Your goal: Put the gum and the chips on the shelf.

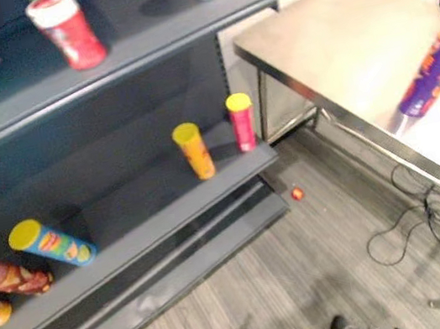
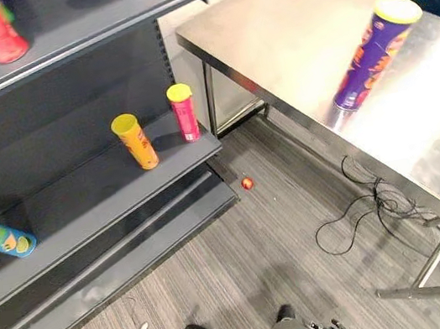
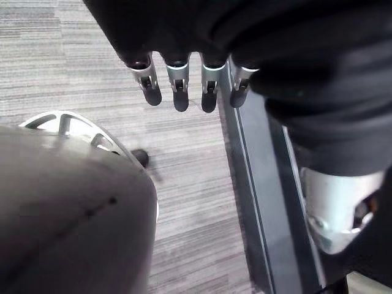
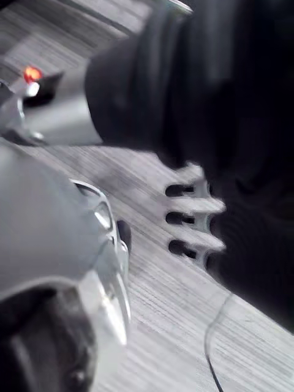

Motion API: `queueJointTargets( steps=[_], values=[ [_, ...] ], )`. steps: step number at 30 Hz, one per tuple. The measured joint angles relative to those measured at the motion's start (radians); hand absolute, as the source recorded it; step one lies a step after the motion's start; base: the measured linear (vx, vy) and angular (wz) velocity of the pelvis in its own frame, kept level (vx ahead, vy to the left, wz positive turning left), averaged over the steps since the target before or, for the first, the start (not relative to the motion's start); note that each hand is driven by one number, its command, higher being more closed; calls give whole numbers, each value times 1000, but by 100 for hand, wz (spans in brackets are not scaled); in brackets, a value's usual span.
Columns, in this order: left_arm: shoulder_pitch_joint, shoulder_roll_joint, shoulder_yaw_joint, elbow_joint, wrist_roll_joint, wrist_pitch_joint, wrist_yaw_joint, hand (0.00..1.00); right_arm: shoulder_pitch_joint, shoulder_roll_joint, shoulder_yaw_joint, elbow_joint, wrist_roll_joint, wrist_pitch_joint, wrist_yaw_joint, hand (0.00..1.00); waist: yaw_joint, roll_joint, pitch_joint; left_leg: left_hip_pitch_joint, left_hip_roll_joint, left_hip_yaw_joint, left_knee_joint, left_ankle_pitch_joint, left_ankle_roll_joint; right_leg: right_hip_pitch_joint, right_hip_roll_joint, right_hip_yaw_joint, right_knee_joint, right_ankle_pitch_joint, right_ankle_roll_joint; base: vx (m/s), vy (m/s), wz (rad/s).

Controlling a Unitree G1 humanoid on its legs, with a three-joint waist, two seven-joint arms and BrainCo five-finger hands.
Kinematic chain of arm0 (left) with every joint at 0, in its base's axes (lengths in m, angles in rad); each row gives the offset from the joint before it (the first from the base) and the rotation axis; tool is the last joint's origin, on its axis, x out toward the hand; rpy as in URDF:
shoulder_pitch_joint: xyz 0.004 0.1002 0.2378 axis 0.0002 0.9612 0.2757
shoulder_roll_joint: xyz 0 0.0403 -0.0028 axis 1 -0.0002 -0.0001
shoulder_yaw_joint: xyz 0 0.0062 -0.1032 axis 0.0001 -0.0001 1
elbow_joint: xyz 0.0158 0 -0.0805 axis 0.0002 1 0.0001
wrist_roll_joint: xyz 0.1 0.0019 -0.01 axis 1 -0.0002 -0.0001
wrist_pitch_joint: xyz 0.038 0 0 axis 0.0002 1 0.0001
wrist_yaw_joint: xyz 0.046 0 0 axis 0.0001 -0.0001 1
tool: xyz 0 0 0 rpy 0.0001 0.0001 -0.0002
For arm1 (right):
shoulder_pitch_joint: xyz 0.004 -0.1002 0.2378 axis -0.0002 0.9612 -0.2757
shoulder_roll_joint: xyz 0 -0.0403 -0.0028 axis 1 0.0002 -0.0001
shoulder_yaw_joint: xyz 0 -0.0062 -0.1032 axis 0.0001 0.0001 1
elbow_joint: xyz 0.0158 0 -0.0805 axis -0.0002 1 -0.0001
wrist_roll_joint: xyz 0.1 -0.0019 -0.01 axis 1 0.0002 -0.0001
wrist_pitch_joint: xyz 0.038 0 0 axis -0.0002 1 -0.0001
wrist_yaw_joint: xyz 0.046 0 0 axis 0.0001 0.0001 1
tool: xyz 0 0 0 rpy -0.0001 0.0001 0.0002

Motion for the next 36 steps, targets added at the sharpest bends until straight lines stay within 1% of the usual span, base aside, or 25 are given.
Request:
queueJointTargets(
  steps=[1,2,4,6,13,15,17,18,20,21,22,23,24,25,26,27,28,29,30,31,32,33,34,35,36],
  values=[
    [0,-1,1,11,0,2,-1,0,-3,-2,0,-1,-4,0,0,0,0,4,-4,12,7,0,-18,19,-7,13,20,0,-17,2,-4,-49,-158,-7],
    [0,-1,1,12,0,2,-1,0,-6,-3,0,-1,-4,-1,0,0,0,5,-5,17,10,1,-28,28,-10,19,28,0,-24,3,-5,-49,-142,-6],
    [-1,-1,9,10,0,3,-3,0,-26,-4,-2,-1,-4,-2,1,0,-1,6,-5,12,30,4,-33,46,-17,22,57,1,-54,13,-20,-50,-107,-7],
    [-2,-1,18,11,0,3,-3,0,-32,-5,-4,-1,-4,-3,1,0,-3,11,-8,6,37,4,-33,52,-20,22,69,2,-63,16,-24,-24,-48,-3],
    [-2,-16,76,8,3,4,1,0,-32,1,-54,0,-4,-4,-2,0,-6,13,-3,11,33,9,-44,59,-22,26,74,8,-77,21,-32,12,16,-3],
    [-2,-24,81,4,3,5,2,0,-38,7,-71,-1,-3,-6,-2,0,-7,24,5,15,36,10,-38,59,-23,25,74,15,-74,20,-33,0,13,-9],
    [-4,-26,81,3,3,5,3,0,-44,8,-72,-1,-2,-6,-3,0,-7,29,14,16,44,12,-18,59,-23,23,73,29,-67,16,-39,-5,1,-23],
    [-10,-26,81,3,2,5,4,0,-49,12,-72,-1,3,-7,-4,0,-9,30,30,19,70,14,37,57,-24,22,71,48,-51,9,-48,-13,-17,-34],
    [-13,-28,81,3,2,5,7,0,-49,10,-72,0,7,-8,-4,0,-9,35,38,20,111,20,106,33,-32,17,80,63,-40,1,-57,-32,-28,-42],
    [-13,-30,82,1,-2,6,8,0,-49,8,-70,0,8,-10,-4,0,-8,40,46,26,158,30,184,5,-35,19,100,93,-34,-10,-68,-79,-60,-68],
    [-13,-28,84,-9,-6,6,7,0,-50,8,-63,0,9,-10,-4,0,-6,34,57,31,192,10,246,4,-30,23,111,123,-29,-21,-76,-106,-105,-92],
    [-8,-29,79,-27,-38,4,7,0,-46,2,-55,-1,19,-12,-4,0,-6,35,62,5,220,-114,330,14,-21,23,120,165,-16,-27,-86,-66,-89,-82],
    [-8,-31,77,-30,-49,1,6,0,-44,-4,-46,-1,27,-13,-5,0,-6,37,64,-26,220,-206,362,22,-15,23,120,184,-10,-30,-92,-21,-30,-88],
    [-10,-34,58,-33,-71,1,4,0,-45,-20,-40,1,30,-14,-7,0,-8,32,68,-64,157,-394,342,-24,-53,7,108,228,-5,-34,-98,5,38,-86],
    [-14,-39,44,-33,-75,-1,2,0,-49,-37,-42,6,30,-13,-9,0,-6,38,71,-76,104,-493,304,-54,-61,-6,97,266,-3,-32,-96,7,85,-108],
    [-13,-41,29,-32,-78,-6,1,0,-48,-50,-45,13,30,-13,-9,0,-7,40,72,-75,54,-548,255,-66,-67,-11,90,308,-3,-30,-93,13,92,-108],
    [-13,-41,29,-30,-78,-6,1,0,-41,-52,-56,23,29,-12,-8,0,-6,40,72,-75,28,-587,210,-66,-67,-9,89,339,-2,-31,-92,34,122,-93],
    [-13,-41,30,-28,-78,-7,1,0,-37,-50,-71,23,29,-11,-8,0,-5,40,72,-78,19,-607,184,-66,-67,-9,91,356,0,-31,-92,57,153,-94],
    [-13,-42,32,-25,-78,-11,-1,0,-31,-46,-91,22,29,-12,-7,0,-4,43,72,-89,5,-661,116,-58,-75,-16,98,394,6,-34,-76,55,158,-77],
    [-13,-44,31,-25,-78,-12,-1,0,-30,-47,-92,21,29,-12,-7,0,-3,48,70,-91,-2,-691,80,-51,-75,-24,104,411,17,-37,-67,72,195,-87],
    [-12,-53,33,-25,-77,-13,-1,0,-27,-52,-96,19,29,-12,-7,0,-1,64,69,-90,-8,-737,25,-36,-82,-35,118,434,36,-45,-51,99,226,-76],
    [-16,-57,46,-27,-79,-17,-1,0,-27,-42,-109,16,29,-11,-7,0,5,56,66,-74,-28,-739,32,-31,-86,-45,106,468,57,-51,-32,126,211,-57],
    [-17,-57,46,-32,-79,-19,-2,0,-16,-32,-110,8,29,-12,-4,0,-2,45,63,-75,-41,-739,37,-47,-86,-41,96,469,52,-47,-25,157,201,-34],
    [-27,-62,53,-35,-80,-20,-2,0,3,-12,-112,-3,29,-11,1,0,4,33,64,-77,-57,-731,69,-75,-84,-35,79,478,44,-42,-17,181,202,-15],
    [-35,-62,63,-36,-80,-19,-3,0,13,3,-113,-4,29,-11,2,0,17,27,62,-79,-72,-726,106,-89,-74,-30,68,495,40,-42,-17,178,221,-25]
  ],
)
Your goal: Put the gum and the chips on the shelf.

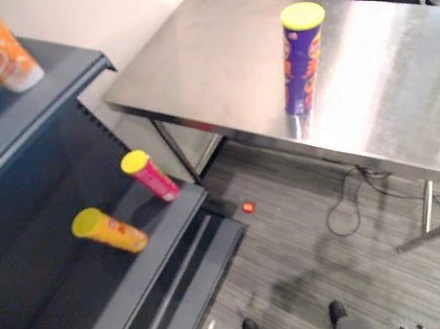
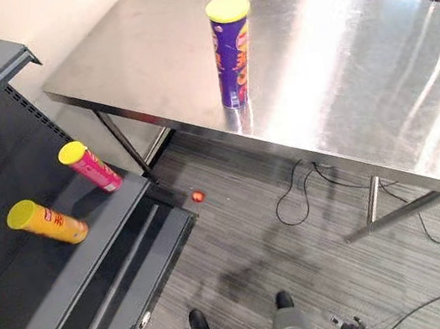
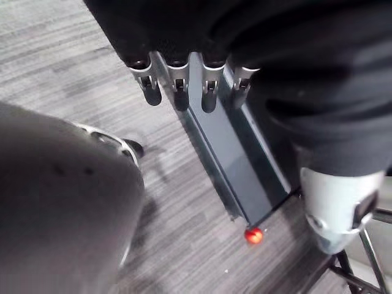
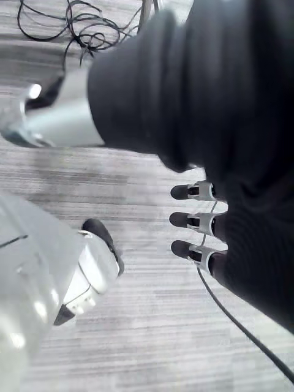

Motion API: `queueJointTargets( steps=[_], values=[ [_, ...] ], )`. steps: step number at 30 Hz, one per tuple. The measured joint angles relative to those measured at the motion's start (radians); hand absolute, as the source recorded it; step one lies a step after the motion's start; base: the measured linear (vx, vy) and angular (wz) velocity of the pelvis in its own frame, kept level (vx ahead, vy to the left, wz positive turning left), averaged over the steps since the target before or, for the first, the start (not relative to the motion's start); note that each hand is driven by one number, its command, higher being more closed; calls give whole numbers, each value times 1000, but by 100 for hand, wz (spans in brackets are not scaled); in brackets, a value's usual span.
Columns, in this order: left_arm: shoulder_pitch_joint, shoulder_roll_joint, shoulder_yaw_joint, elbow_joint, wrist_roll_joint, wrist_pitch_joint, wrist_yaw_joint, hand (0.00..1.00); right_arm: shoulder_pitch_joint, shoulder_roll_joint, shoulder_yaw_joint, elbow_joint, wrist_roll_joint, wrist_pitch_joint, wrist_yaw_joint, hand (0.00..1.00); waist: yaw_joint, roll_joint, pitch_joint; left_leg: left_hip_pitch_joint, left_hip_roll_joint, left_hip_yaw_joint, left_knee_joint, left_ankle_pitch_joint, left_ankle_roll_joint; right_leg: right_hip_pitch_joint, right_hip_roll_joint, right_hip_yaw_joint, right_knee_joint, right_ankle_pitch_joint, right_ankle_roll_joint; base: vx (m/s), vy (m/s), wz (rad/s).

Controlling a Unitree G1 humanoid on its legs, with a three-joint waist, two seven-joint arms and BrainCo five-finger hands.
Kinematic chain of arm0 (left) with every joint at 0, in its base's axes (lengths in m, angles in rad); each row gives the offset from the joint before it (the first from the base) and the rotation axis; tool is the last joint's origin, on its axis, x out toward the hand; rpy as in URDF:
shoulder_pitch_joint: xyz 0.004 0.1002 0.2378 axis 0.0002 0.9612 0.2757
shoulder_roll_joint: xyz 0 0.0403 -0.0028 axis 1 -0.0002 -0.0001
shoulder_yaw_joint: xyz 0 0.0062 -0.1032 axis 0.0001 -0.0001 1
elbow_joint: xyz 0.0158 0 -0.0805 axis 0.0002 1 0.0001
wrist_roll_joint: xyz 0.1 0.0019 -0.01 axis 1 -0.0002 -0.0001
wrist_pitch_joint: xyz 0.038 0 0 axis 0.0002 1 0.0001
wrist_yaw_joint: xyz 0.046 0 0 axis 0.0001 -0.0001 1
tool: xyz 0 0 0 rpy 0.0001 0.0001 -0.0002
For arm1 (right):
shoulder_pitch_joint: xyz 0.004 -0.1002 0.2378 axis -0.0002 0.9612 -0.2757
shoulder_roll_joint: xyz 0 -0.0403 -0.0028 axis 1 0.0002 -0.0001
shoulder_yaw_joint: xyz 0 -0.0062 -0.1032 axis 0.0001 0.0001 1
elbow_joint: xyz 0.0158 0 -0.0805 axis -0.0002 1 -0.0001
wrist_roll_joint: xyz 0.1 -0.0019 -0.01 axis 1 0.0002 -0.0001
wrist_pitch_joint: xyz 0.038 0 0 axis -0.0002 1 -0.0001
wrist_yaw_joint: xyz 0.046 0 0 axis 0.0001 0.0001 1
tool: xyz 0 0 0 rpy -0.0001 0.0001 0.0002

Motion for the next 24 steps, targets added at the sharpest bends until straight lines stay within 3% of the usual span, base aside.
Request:
queueJointTargets(
  steps=[3,7,12,15,21,24],
  values=[
    [-1,-2,-3,-1,1,0,1,0,-15,27,-1,-1,0,-1,10,0,6,-7,-13,7,-30,-10,21,-16,18,2,-24,36,-12,4,5,153,153,-33],
    [0,-4,-3,5,5,-1,2,0,-22,32,-38,4,0,-2,22,0,7,-8,-35,10,-31,16,23,-43,22,-18,-24,79,-35,27,42,82,61,-40],
    [3,-2,-3,40,22,-1,5,0,-36,24,-60,33,29,-3,20,0,8,-10,-74,46,-38,23,-10,-60,25,-35,-13,140,-110,110,42,-2,21,-72],
    [4,1,-2,50,47,-1,6,0,-36,27,-93,76,101,0,19,0,6,-16,-101,58,-47,40,-38,-75,36,-38,-17,134,-162,152,40,-68,26,-45],
    [17,4,20,52,91,0,7,0,-32,21,-230,83,200,1,16,0,3,-18,-128,76,-44,70,-53,-75,29,-33,-17,113,-192,160,39,-86,-37,-21],
    [43,1,28,53,100,3,3,0,-42,-17,-378,81,257,1,-4,0,0,-13,-166,86,-42,72,-84,-66,15,-34,-9,112,-208,165,33,-11,-67,-4]
  ],
)
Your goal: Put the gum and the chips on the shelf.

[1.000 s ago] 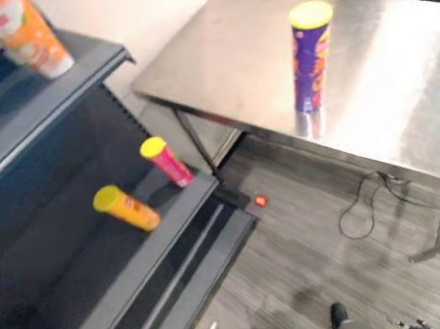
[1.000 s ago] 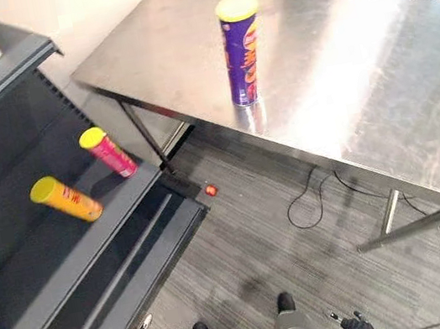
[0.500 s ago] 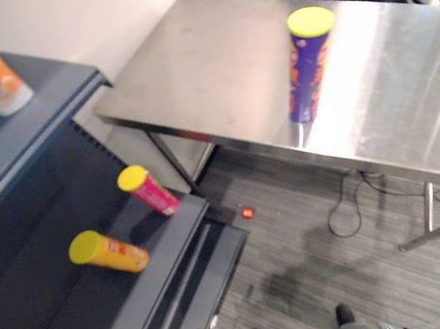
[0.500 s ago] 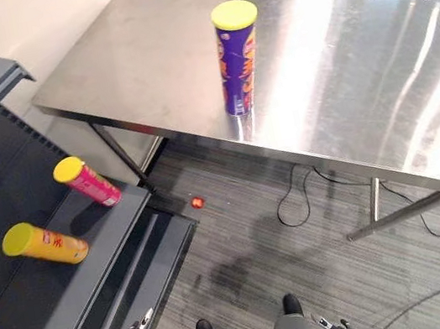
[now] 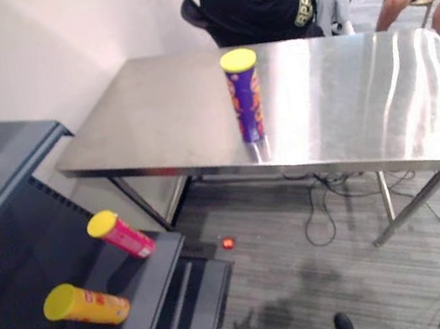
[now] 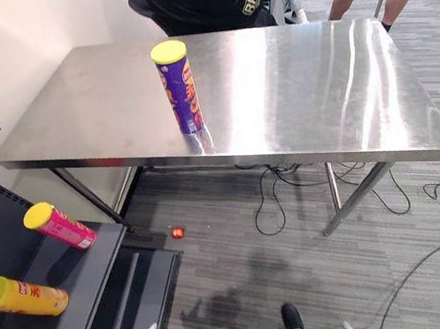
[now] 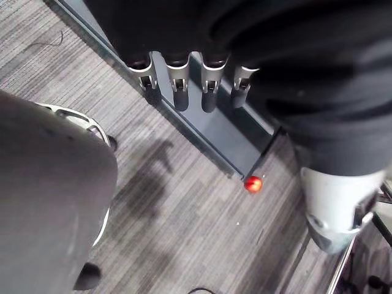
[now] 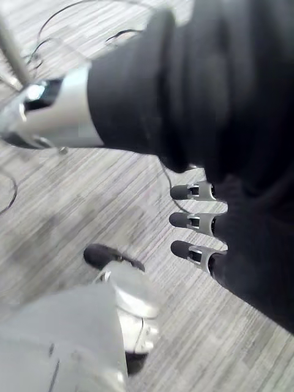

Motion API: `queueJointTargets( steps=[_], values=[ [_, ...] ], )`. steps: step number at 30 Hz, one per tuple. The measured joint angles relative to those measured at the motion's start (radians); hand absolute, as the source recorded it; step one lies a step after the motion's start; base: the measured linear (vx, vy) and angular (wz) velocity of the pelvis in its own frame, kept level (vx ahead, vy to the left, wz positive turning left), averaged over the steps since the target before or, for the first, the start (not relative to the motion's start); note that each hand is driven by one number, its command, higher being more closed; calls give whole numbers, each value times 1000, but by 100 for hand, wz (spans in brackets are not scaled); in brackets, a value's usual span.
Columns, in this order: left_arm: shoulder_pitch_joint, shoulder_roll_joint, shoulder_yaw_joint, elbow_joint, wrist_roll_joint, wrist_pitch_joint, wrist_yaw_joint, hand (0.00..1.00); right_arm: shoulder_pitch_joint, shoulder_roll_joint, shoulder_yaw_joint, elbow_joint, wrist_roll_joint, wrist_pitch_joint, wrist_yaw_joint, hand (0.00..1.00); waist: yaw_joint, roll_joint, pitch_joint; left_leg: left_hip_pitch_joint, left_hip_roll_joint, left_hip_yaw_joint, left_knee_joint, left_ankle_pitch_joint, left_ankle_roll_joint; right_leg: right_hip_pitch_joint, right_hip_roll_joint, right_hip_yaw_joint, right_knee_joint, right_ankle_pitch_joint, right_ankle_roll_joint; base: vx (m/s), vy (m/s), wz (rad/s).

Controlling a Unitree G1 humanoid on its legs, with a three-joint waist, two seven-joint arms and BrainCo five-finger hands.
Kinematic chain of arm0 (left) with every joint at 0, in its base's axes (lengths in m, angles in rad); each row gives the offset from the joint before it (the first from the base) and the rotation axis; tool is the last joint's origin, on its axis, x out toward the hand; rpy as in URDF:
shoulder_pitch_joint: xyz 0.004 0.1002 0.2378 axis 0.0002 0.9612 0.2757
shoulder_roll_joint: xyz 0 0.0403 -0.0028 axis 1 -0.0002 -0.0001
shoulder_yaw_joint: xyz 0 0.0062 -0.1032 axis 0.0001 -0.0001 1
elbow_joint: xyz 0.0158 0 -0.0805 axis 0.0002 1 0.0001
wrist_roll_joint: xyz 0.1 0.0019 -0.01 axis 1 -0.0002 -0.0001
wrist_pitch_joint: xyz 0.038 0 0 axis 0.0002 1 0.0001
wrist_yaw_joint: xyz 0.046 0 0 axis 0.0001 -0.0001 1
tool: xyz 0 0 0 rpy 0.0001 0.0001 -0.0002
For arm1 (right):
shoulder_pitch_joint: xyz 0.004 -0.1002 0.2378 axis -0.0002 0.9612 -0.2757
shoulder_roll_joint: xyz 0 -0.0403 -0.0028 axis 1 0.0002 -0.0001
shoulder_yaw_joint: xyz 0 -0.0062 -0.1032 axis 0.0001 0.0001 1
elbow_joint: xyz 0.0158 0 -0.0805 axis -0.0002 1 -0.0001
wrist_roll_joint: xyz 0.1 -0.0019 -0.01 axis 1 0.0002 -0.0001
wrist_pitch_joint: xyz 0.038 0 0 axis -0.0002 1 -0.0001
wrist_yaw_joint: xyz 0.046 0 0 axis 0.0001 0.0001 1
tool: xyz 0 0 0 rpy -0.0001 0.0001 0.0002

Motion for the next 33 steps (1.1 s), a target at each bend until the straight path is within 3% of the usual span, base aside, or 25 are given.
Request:
queueJointTargets(
  steps=[3,6,11,12,15,18,23,26,33],
  values=[
    [18,1,17,0,-1,0,1,0,-37,-73,-146,-31,105,-2,-29,0,0,7,-12,15,5,4,-16,2,-3,4,8,2,-9,0,0,13,-58,-7],
    [22,2,26,-1,-1,0,2,0,-65,-143,-212,-121,147,-26,-67,0,-4,4,-14,20,8,9,-21,6,0,7,13,2,-17,12,5,35,-45,-5],
    [29,-1,51,-7,-1,6,2,0,-86,-189,-128,-494,143,-66,-157,0,-18,-1,-23,36,6,25,-41,6,0,9,15,2,-23,13,5,38,-23,-11],
    [30,-4,50,-16,0,11,2,0,-85,-189,-91,-651,117,-80,-188,0,-21,-2,-24,42,5,28,-51,6,0,8,16,2,-22,13,6,9,-26,-8],
    [32,-23,49,-41,2,14,1,0,-98,-182,-15,-891,32,-113,-235,0,-20,-5,-26,42,5,28,-55,6,0,2,18,0,-16,13,6,-13,-35,-6],
    [32,-31,47,-59,15,14,0,0,-134,-168,13,-1000,-45,-126,-259,0,-18,-15,-30,40,6,23,-58,6,0,1,19,-4,-16,13,6,-24,-35,3],
    [35,-27,14,-71,32,18,1,0,-147,-153,85,-1132,-100,-140,-260,0,-21,-15,-31,17,1,5,-53,8,4,-13,13,-17,-16,13,7,-29,-42,9],
    [36,-22,-7,-74,42,20,2,0,-152,-150,206,-1226,-106,-148,-213,0,-20,-17,-31,13,3,0,-49,8,4,-14,14,-22,-13,13,7,-23,-43,3],
    [39,1,-64,-94,53,17,-10,0,-169,-167,402,-1238,-104,-147,-88,0,-13,-36,-28,0,-1,-36,-34,9,5,-2,5,-66,-9,15,10,-33,-41,12]
  ],
)
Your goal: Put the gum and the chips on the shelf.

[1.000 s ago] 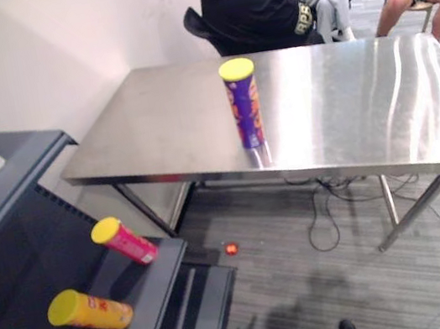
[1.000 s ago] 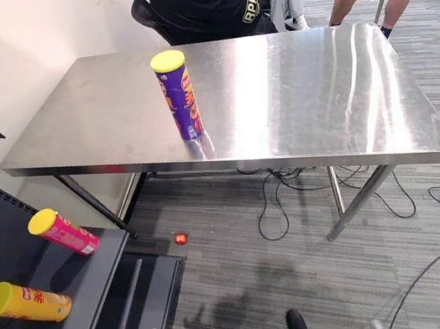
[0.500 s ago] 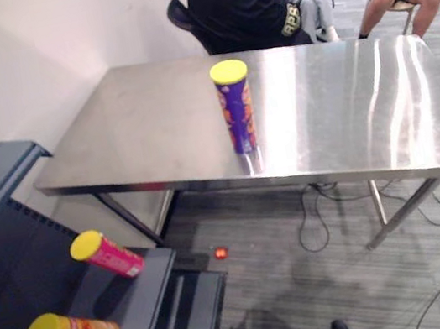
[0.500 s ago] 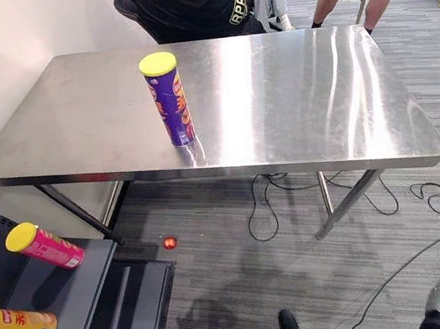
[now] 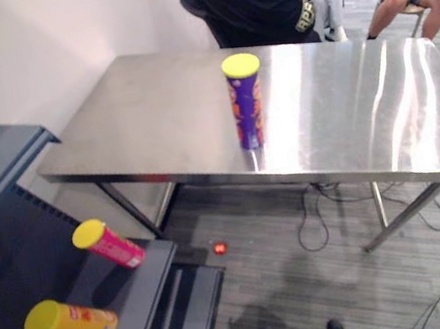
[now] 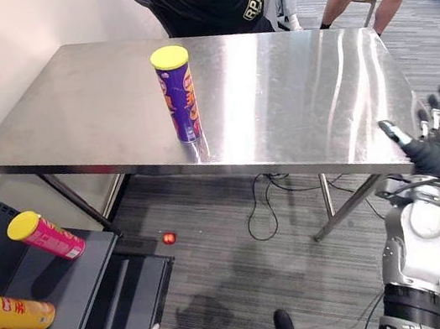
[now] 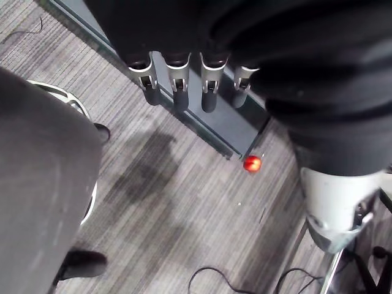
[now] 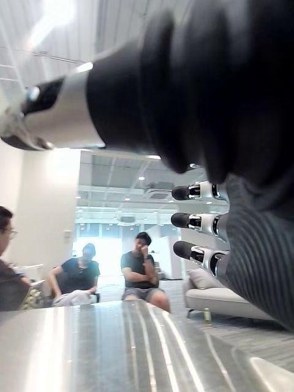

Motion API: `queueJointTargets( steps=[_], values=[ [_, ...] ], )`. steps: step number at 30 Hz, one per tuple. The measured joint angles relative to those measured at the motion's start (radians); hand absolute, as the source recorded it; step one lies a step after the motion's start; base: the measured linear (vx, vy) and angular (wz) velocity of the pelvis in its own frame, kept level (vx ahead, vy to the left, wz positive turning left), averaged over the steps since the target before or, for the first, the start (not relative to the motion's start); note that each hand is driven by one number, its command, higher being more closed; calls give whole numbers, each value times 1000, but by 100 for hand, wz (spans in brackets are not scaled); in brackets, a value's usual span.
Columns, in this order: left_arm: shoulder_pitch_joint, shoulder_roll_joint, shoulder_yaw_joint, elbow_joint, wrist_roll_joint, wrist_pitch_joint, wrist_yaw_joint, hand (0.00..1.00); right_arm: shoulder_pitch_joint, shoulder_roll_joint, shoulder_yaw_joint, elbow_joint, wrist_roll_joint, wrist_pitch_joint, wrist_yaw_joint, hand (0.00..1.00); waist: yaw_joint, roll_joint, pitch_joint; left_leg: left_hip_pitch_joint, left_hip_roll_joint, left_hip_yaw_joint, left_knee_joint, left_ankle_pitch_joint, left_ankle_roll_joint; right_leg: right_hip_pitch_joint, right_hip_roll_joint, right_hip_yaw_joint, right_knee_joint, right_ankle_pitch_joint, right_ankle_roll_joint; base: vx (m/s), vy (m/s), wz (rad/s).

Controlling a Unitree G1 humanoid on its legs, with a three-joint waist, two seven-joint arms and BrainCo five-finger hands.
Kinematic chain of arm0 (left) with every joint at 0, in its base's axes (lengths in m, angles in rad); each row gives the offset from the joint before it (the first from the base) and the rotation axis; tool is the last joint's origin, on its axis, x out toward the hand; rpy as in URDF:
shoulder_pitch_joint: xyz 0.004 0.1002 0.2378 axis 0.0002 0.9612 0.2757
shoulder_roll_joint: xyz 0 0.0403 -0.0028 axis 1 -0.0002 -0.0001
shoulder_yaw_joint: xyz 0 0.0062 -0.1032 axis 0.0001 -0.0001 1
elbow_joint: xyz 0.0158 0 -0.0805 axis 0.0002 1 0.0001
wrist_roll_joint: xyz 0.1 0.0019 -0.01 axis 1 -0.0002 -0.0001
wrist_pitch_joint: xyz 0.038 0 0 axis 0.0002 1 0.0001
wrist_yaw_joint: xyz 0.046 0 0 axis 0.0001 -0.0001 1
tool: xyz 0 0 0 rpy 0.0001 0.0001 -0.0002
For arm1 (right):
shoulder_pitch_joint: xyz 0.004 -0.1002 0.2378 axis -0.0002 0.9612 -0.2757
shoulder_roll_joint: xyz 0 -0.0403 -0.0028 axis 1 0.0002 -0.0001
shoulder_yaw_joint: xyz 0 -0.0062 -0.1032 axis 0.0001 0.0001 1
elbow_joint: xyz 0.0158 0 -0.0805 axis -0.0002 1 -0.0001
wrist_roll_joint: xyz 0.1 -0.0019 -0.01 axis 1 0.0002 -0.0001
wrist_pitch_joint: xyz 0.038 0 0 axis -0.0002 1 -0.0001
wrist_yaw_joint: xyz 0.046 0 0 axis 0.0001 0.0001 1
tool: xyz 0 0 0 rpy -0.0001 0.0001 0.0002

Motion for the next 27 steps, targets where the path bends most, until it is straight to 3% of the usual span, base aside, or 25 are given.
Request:
queueJointTargets(
  steps=[4,9,11,18,21,27],
  values=[
    [0,6,-20,-18,12,-5,-9,0,-30,-65,88,1,0,0,30,0,11,-5,5,-37,-4,-55,21,2,4,6,-11,-60,-1,0,0,-40,-42,38],
    [-5,7,-37,-36,13,-9,-8,0,-103,-71,160,22,0,1,42,0,31,-3,15,-72,-7,-116,23,22,6,9,-16,-123,-1,0,0,-32,-48,38],
    [-13,6,-37,-38,11,-12,-7,0,-128,-71,172,38,0,2,40,0,47,-3,23,-81,-6,-139,23,29,5,13,-15,-147,-1,0,0,-16,-37,32],
    [-19,10,-40,-59,7,-19,-5,0,-216,-72,208,122,-3,16,2,0,49,-6,59,-118,-17,-214,22,52,8,24,-23,-222,0,0,0,-26,-19,29],
    [-24,11,-46,-61,7,-20,-5,0,-276,-72,222,196,-27,42,-1,0,58,-7,68,-124,-22,-224,21,56,10,23,-28,-231,1,0,0,-24,3,15],
    [-33,24,-76,-68,-25,-20,-5,0,-357,-111,287,284,-40,50,-19,0,73,-10,89,-131,-25,-235,23,59,12,20,-30,-237,7,0,-1,-10,-1,6]
  ],
)
